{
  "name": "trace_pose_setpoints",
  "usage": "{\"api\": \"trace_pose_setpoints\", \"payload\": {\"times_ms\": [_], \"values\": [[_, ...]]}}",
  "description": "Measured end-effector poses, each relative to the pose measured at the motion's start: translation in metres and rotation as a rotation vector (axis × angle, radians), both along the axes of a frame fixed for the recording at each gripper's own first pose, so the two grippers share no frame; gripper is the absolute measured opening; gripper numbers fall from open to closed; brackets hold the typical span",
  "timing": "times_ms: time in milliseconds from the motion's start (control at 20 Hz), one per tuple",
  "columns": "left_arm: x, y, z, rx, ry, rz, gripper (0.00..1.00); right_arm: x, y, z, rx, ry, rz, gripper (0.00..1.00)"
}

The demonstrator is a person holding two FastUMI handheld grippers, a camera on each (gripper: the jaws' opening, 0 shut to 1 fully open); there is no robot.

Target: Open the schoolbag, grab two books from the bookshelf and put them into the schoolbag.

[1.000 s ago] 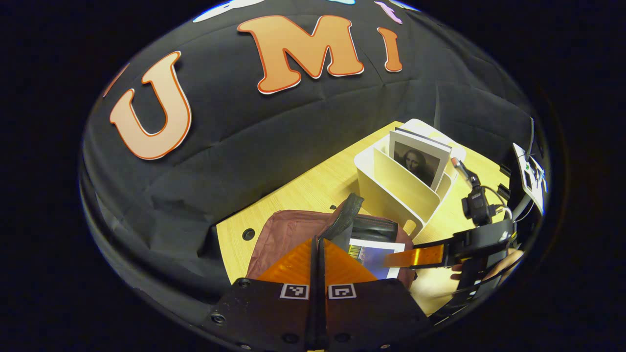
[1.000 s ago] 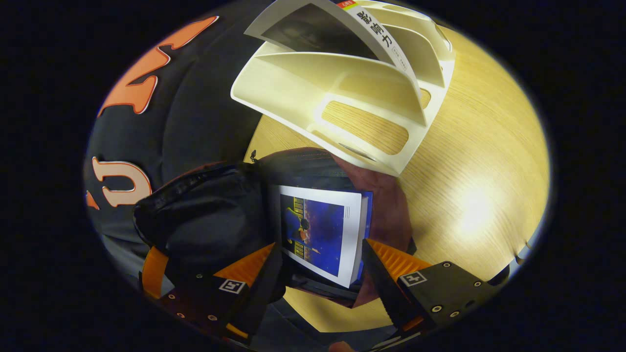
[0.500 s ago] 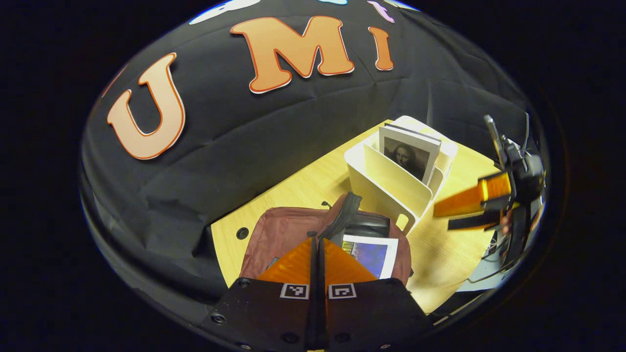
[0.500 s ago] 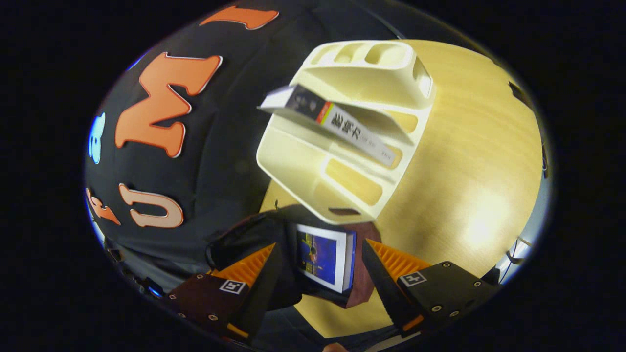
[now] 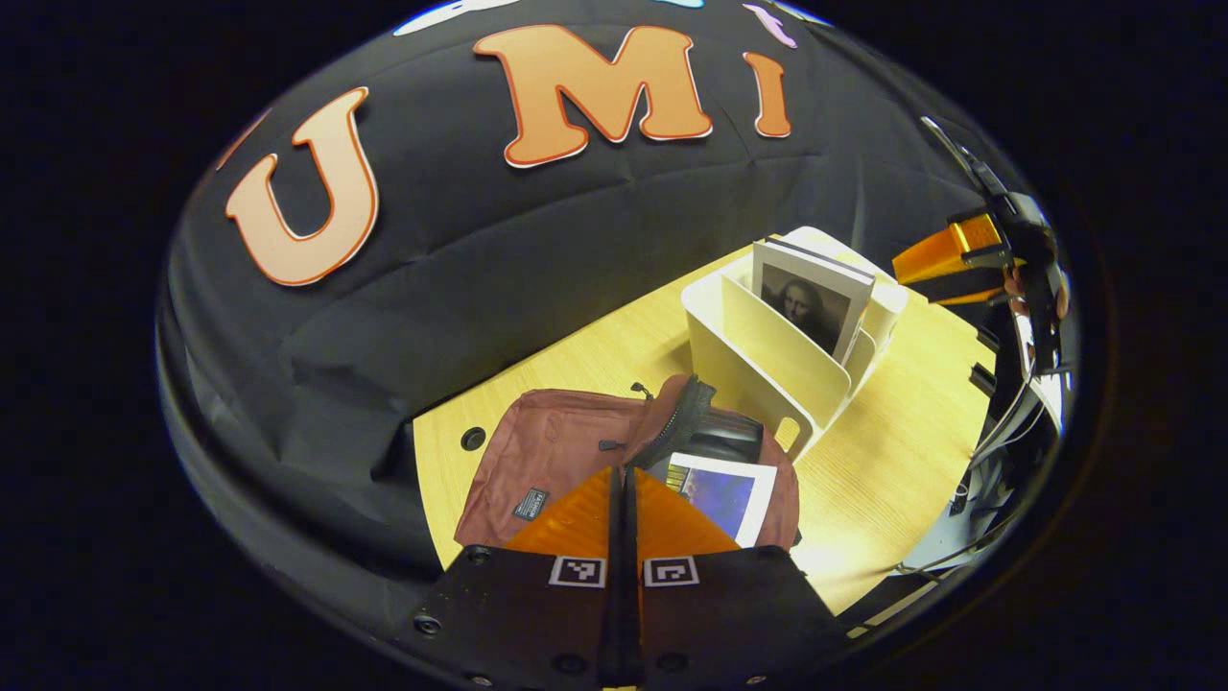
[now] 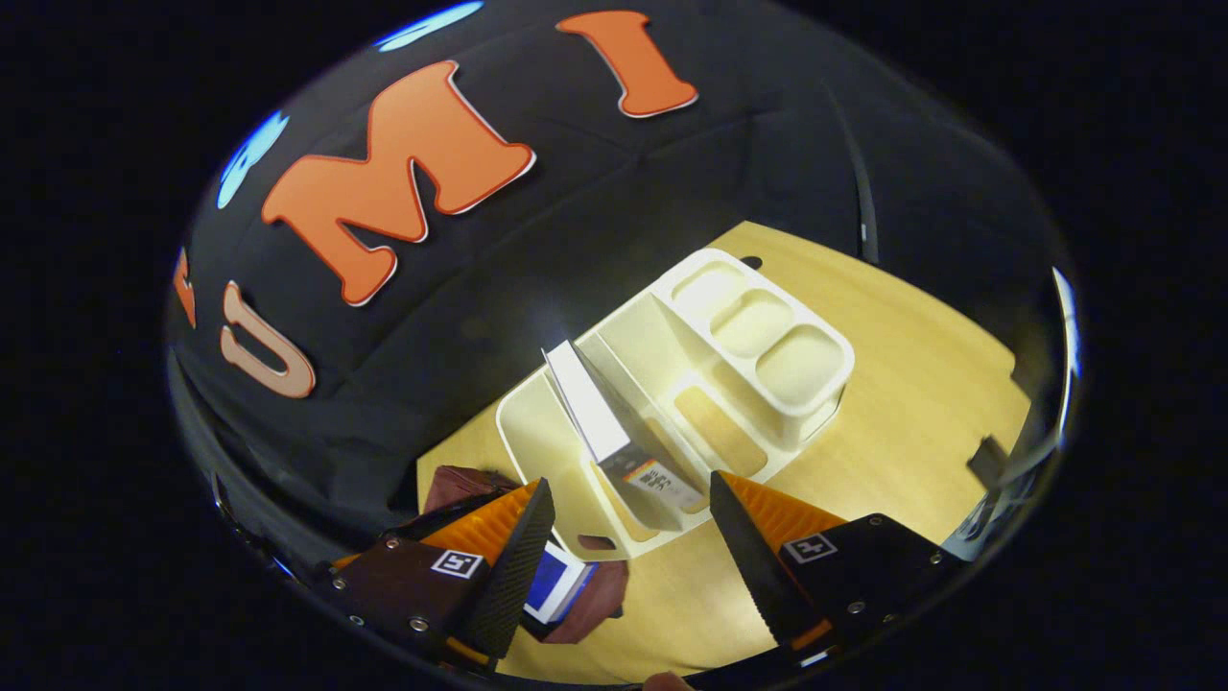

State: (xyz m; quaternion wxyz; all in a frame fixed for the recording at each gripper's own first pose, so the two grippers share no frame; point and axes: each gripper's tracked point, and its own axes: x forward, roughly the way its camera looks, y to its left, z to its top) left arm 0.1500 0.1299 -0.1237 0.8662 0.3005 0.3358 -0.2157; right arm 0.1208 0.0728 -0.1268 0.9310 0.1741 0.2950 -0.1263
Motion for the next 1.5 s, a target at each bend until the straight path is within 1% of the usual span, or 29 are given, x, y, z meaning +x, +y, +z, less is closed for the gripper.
{"api": "trace_pose_setpoints", "payload": {"times_ms": [150, 250, 350, 500, 550, 650, 850, 950, 1000, 1050, 1100, 1150, 1200, 1250, 1300, 1400, 1500], "values": [[0.000, 0.001, 0.000, -0.008, -0.002, 0.055, 0.01, 0.030, -0.004, 0.012, -0.137, 0.079, 0.099, 0.98], [0.000, 0.003, -0.002, -0.010, -0.002, 0.091, 0.00, 0.049, -0.003, 0.016, -0.206, 0.131, 0.160, 0.98], [-0.004, 0.005, -0.003, -0.012, 0.002, 0.123, 0.01, 0.066, 0.002, 0.014, -0.255, 0.190, 0.216, 0.98], [-0.006, 0.006, -0.006, -0.014, 0.005, 0.162, 0.00, 0.086, -0.002, 0.006, -0.361, 0.270, 0.287, 0.98], [-0.007, 0.007, -0.006, -0.014, 0.006, 0.173, 0.01, 0.092, 0.001, 0.000, -0.370, 0.295, 0.310, 0.98], [-0.009, 0.009, -0.008, -0.012, 0.007, 0.195, 0.01, 0.098, 0.018, -0.014, -0.312, 0.367, 0.358, 0.98], [-0.008, 0.012, -0.009, 0.002, -0.007, 0.228, 0.00, 0.113, 0.011, -0.048, -0.333, 0.454, 0.372, 0.98], [-0.004, 0.014, -0.008, 0.015, -0.017, 0.239, 0.00, 0.119, 0.007, -0.056, -0.343, 0.480, 0.371, 0.93], [-0.002, 0.013, -0.008, 0.020, -0.020, 0.240, 0.00, 0.119, 0.005, -0.060, -0.346, 0.499, 0.367, 0.85], [0.000, 0.011, -0.009, 0.019, -0.023, 0.234, 0.00, 0.120, 0.002, -0.067, -0.351, 0.512, 0.358, 0.80], [0.002, 0.009, -0.009, 0.016, -0.027, 0.229, 0.00, 0.121, 0.002, -0.070, -0.340, 0.512, 0.344, 0.70], [0.002, 0.009, -0.009, 0.014, -0.029, 0.228, 0.00, 0.123, 0.000, -0.072, -0.326, 0.510, 0.321, 0.64], [0.003, 0.009, -0.010, 0.012, -0.027, 0.219, 0.00, 0.123, -0.001, -0.073, -0.303, 0.512, 0.295, 0.51], [0.003, 0.010, -0.011, 0.011, -0.026, 0.213, 0.01, 0.124, -0.001, -0.073, -0.287, 0.508, 0.276, 0.42], [0.004, 0.011, -0.011, 0.010, -0.028, 0.210, 0.01, 0.123, -0.002, -0.071, -0.286, 0.510, 0.269, 0.39], [0.006, 0.014, -0.011, 0.004, -0.023, 0.204, 0.00, 0.122, -0.008, -0.071, -0.303, 0.512, 0.244, 0.37], [0.008, 0.017, -0.012, -0.006, -0.017, 0.201, 0.01, 0.119, -0.004, -0.065, -0.298, 0.502, 0.239, 0.36]]}}
